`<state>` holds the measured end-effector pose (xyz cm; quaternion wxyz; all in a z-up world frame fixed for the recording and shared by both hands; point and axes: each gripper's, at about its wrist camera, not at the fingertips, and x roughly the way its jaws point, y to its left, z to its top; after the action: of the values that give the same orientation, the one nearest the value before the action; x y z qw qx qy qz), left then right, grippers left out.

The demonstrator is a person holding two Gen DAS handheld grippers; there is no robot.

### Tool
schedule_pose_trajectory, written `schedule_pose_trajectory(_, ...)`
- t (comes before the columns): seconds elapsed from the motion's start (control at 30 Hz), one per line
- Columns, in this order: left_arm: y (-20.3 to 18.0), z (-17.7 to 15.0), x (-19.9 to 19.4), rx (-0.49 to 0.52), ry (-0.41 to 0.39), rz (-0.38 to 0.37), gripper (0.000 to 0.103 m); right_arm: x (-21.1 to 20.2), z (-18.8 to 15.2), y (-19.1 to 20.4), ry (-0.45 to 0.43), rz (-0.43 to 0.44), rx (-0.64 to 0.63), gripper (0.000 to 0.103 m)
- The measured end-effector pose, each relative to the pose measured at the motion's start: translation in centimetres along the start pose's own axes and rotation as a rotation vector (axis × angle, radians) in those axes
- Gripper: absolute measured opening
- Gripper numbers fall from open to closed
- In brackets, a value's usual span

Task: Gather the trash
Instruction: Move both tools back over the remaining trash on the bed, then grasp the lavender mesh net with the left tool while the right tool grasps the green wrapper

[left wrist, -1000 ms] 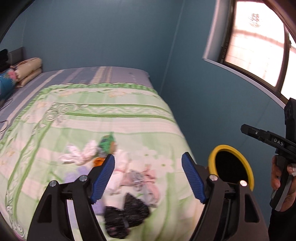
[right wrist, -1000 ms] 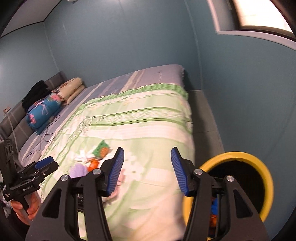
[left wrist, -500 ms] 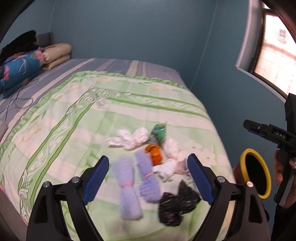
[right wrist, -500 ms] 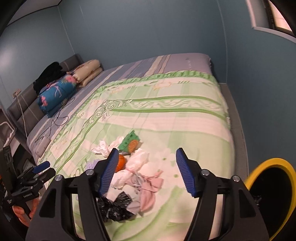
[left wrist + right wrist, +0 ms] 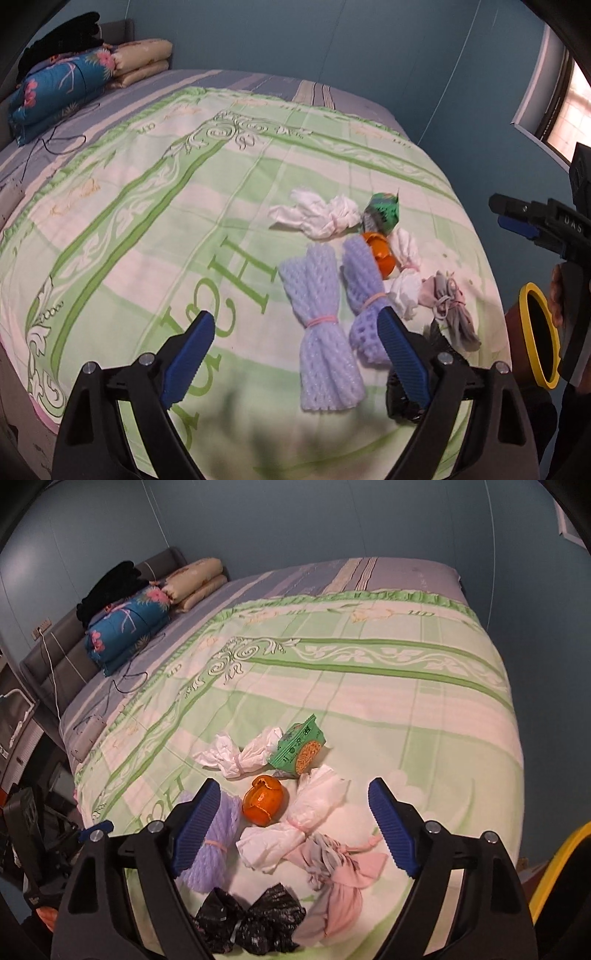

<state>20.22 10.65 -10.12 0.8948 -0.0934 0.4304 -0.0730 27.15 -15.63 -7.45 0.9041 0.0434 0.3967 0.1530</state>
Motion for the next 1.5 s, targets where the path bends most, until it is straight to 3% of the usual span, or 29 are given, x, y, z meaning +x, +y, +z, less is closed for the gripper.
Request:
schedule_pose_trajectory(0.3,0.6,-0.8,3.5,-0.046,0.069,-0.021,0.086,6.1,1.4,0.3,0.107,0.016,0.049,0.079)
schedule_pose_trajectory(0.63,0.6,-1.2,6.4,-0.057,0.115,-0.025,0.086,11.7,2.5,0.6,0.177,-0.038,0.057,0.079)
schedule_pose_trajectory(0.87,1.0,-0.8,7.1,-0.053,0.109,-0.003,0.085,13.9,2.6,0.8,0.203,-0.065,0.041,0.069)
schedule_pose_trajectory(1.03,0.4,-0.7,8.0,-0.036,0.132,-0.008,0.076,14.8,2.7,0.7,0.206,-0.072,0.049,0.062)
schedule_pose_trajectory(1.3,-0.3,-0.6,8.2,0.0,0.135,-0.029,0.032,15.5,2.3,1.0,0.227,-0.08,0.053,0.026)
schedule_pose_trajectory(1.5,0.4,-0.4,7.7,-0.039,0.12,-0.055,0.029,14.3,2.5,0.9,0.193,-0.073,0.06,0.023)
